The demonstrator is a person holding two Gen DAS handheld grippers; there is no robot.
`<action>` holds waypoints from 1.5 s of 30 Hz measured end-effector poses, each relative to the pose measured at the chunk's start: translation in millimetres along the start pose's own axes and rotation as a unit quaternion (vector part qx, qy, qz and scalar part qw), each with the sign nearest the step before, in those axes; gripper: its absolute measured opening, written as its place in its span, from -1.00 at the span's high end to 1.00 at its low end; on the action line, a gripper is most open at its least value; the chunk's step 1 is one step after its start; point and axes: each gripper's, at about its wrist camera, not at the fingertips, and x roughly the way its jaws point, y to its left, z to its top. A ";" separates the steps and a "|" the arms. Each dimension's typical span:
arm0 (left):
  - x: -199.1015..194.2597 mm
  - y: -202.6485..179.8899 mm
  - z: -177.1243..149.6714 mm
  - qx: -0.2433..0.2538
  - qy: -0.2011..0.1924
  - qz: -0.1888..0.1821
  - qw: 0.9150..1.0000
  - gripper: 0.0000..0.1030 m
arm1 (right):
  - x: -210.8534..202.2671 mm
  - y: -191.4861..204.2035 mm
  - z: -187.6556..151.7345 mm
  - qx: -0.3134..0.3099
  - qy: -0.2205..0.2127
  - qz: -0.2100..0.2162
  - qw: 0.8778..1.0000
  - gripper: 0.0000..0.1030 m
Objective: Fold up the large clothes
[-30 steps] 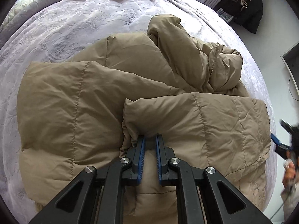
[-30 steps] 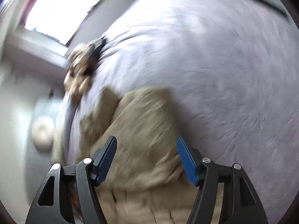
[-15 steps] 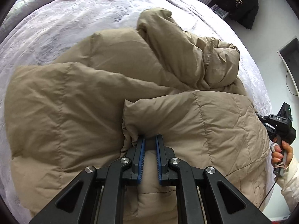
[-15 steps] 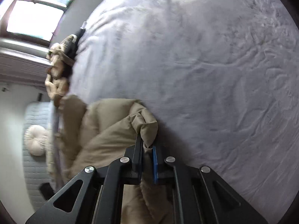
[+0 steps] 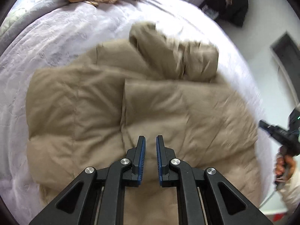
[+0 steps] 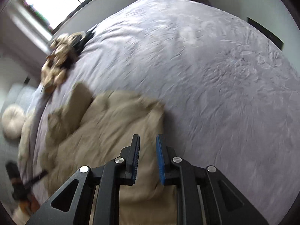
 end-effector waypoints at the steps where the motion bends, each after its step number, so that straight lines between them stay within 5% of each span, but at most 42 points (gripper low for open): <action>1: 7.9 -1.3 -5.2 0.003 0.007 0.014 1.000 0.75 | 1.9 4.4 -8.8 -0.013 0.010 0.000 1.000 0.61; 7: 27.1 10.1 -14.8 -0.014 0.000 0.009 1.000 0.75 | 46.2 -6.6 -48.6 -0.034 0.067 -0.036 0.997 0.71; 11: 19.8 4.6 -15.1 -0.005 0.003 0.030 1.000 0.75 | 55.6 -9.4 -51.3 -0.035 0.068 -0.042 0.996 0.71; 23: -39.4 -7.1 -47.9 -0.023 -0.013 0.101 0.995 0.75 | 0.5 -3.5 -60.1 0.004 0.045 -0.020 0.999 0.63; 30: -45.2 -23.9 -67.8 -0.036 -0.003 0.121 0.992 0.75 | -23.2 -8.0 -76.5 0.000 0.057 -0.006 0.998 0.60; 38: -60.5 -36.9 -83.5 -0.048 -0.007 0.117 0.992 0.74 | -37.5 -11.2 -90.9 -0.003 0.068 -0.004 0.998 0.34; 40: -62.7 -37.7 -85.2 -0.056 -0.006 0.118 0.991 -0.18 | -42.5 -8.6 -91.3 -0.009 0.068 -0.002 0.998 0.19; 41: -67.2 -38.4 -87.0 -0.066 -0.010 0.133 0.989 -0.98 | -45.1 -6.8 -91.6 -0.013 0.067 0.000 0.998 0.15; 45: -84.8 -44.0 -90.6 -0.071 -0.031 0.143 0.987 -0.98 | -52.9 0.8 -90.7 -0.022 0.066 0.007 0.998 0.14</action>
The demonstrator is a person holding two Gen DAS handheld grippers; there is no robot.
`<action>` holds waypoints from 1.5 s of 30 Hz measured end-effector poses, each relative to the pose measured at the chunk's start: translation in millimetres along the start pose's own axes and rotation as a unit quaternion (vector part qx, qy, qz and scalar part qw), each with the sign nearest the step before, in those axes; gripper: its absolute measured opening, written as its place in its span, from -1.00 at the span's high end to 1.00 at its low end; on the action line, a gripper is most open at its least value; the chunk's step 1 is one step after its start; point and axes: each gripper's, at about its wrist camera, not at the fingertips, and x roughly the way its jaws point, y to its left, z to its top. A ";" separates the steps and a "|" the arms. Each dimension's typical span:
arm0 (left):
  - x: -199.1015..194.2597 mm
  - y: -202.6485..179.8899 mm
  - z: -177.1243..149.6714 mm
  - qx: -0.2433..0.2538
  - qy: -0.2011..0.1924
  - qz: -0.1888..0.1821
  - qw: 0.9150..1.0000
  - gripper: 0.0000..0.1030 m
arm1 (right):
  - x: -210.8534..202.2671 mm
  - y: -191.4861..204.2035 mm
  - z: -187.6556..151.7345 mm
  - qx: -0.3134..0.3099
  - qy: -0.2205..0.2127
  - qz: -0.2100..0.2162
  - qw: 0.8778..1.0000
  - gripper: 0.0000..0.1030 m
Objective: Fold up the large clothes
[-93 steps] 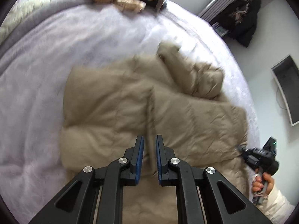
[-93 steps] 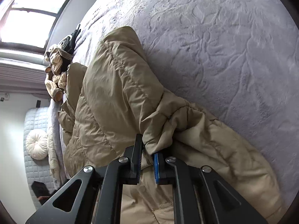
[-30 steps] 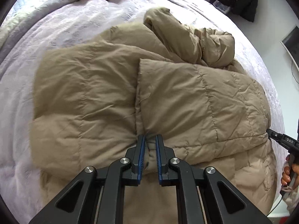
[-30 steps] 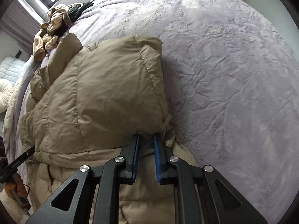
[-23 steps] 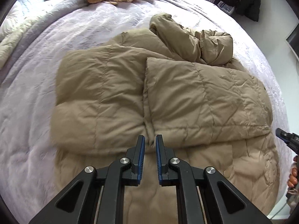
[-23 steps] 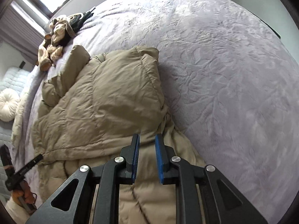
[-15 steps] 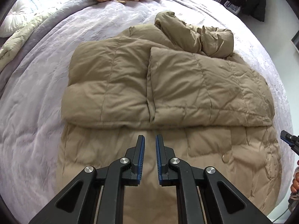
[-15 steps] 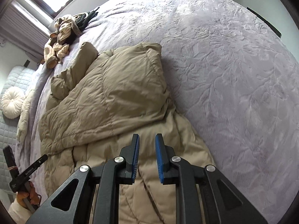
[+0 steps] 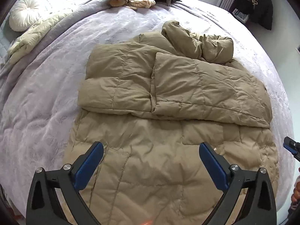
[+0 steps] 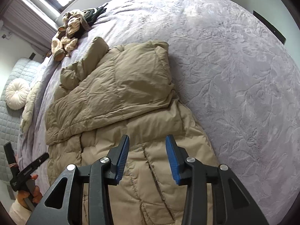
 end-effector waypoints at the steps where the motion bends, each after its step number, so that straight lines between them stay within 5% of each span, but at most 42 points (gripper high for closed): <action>1: -1.9 0.9 0.1 -0.002 0.000 0.001 1.000 -0.98 | -1.9 1.6 0.5 -0.002 0.000 0.002 1.000 0.13; 6: -23.3 1.4 -0.2 -0.004 -0.004 0.026 1.000 -0.98 | -13.8 11.6 0.1 -0.014 -0.006 0.003 1.000 -0.19; 8: -30.9 2.2 -1.7 -0.006 -0.005 0.035 0.999 -0.98 | -22.0 17.2 0.1 -0.026 -0.015 0.000 1.000 -0.71; 11: -33.3 2.1 -4.5 -0.011 -0.002 0.047 0.999 -0.98 | -35.9 26.7 -1.7 -0.044 -0.036 -0.005 0.998 -0.99; 15: -46.0 1.4 -14.5 -0.020 0.010 0.036 0.999 -0.98 | -48.1 36.2 -2.4 -0.065 -0.041 -0.003 0.997 -0.99; 20: -65.1 -7.6 -30.1 -0.010 0.021 0.036 0.999 -0.98 | -51.3 33.2 -6.8 -0.036 0.021 0.038 0.998 -0.99; 28: -90.5 -8.5 -57.4 -0.021 0.043 0.040 0.998 -0.98 | -60.2 22.6 -28.3 0.016 0.063 0.075 0.995 -0.99; 45: -94.7 42.9 -113.9 -0.008 0.075 0.034 0.997 -0.98 | -66.2 21.1 -97.7 0.133 0.082 0.107 0.982 -0.99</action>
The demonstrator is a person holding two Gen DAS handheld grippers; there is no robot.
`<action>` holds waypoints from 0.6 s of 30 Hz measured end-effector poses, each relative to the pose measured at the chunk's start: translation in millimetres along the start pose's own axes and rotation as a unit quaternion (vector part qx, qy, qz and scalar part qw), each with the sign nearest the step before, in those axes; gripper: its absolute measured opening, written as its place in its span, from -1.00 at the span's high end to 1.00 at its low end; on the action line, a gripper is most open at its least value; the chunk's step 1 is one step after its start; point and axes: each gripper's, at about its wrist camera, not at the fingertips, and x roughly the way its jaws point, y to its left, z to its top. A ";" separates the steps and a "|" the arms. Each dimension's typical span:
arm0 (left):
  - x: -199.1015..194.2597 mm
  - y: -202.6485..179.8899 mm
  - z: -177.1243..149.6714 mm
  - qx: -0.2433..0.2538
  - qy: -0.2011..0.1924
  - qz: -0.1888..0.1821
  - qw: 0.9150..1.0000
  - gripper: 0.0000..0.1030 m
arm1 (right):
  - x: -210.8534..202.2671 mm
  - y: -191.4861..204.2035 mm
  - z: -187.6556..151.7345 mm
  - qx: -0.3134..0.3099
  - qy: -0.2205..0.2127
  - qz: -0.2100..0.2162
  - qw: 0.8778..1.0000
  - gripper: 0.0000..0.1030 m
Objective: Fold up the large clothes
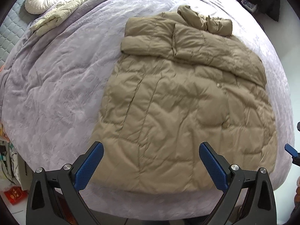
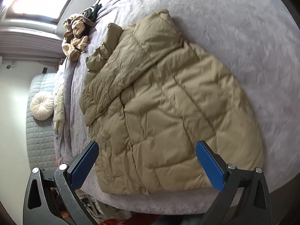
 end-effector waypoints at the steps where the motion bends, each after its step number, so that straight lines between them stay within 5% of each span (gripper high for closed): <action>1: 1.1 3.5 -5.3 0.003 0.003 -0.001 1.000 -0.98 | 1.4 -1.3 -7.1 0.003 0.001 -0.004 1.000 -0.99; 12: 4.0 37.5 -45.5 0.006 0.018 -0.015 1.000 -0.98 | 16.8 -17.4 -77.7 0.060 0.021 -0.004 0.998 -0.99; 18: 11.5 67.4 -60.7 -0.027 0.029 -0.053 0.998 -0.98 | 16.8 -28.7 -93.5 0.089 0.019 0.006 0.996 -0.99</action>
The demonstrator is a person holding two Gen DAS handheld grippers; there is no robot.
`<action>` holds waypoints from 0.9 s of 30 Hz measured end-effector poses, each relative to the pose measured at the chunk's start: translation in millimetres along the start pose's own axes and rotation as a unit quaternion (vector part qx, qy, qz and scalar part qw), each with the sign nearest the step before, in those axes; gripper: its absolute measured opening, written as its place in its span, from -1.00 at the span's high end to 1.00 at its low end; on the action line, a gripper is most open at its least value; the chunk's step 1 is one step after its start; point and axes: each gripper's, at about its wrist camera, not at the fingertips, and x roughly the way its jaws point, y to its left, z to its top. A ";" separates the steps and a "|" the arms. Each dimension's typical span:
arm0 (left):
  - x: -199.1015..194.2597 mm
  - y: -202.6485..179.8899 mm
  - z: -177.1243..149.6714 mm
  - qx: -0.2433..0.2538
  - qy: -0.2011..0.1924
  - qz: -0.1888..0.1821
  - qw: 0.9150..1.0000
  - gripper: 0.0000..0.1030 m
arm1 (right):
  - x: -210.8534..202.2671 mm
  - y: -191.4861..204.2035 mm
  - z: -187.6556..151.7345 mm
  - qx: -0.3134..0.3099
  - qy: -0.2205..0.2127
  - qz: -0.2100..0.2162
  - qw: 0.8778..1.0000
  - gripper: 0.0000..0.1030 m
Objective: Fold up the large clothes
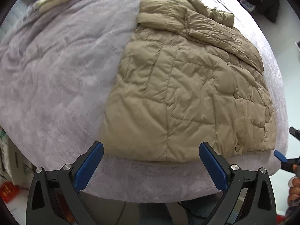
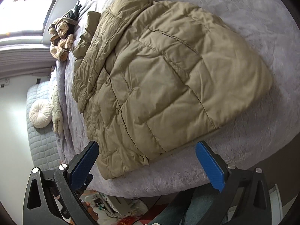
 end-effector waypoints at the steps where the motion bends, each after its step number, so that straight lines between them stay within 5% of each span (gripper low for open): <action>1: 1.8 4.9 -2.6 -0.005 0.003 -0.002 1.000 -0.98 | -0.5 -2.6 -2.2 0.001 -0.001 0.000 1.000 -0.99; 7: 23.8 30.1 -21.1 -0.036 0.031 -0.044 0.998 -0.98 | 3.5 -23.1 -7.3 0.025 0.003 0.015 1.000 -0.99; 17: 76.3 37.4 -32.6 -0.125 0.063 -0.185 0.973 -0.98 | 12.2 -75.0 -11.3 0.089 0.009 0.027 0.996 -0.99; 27: 101.2 20.7 -6.7 -0.124 0.060 -0.203 0.970 -0.98 | 12.9 -110.1 6.5 0.121 -0.034 0.042 0.991 -0.99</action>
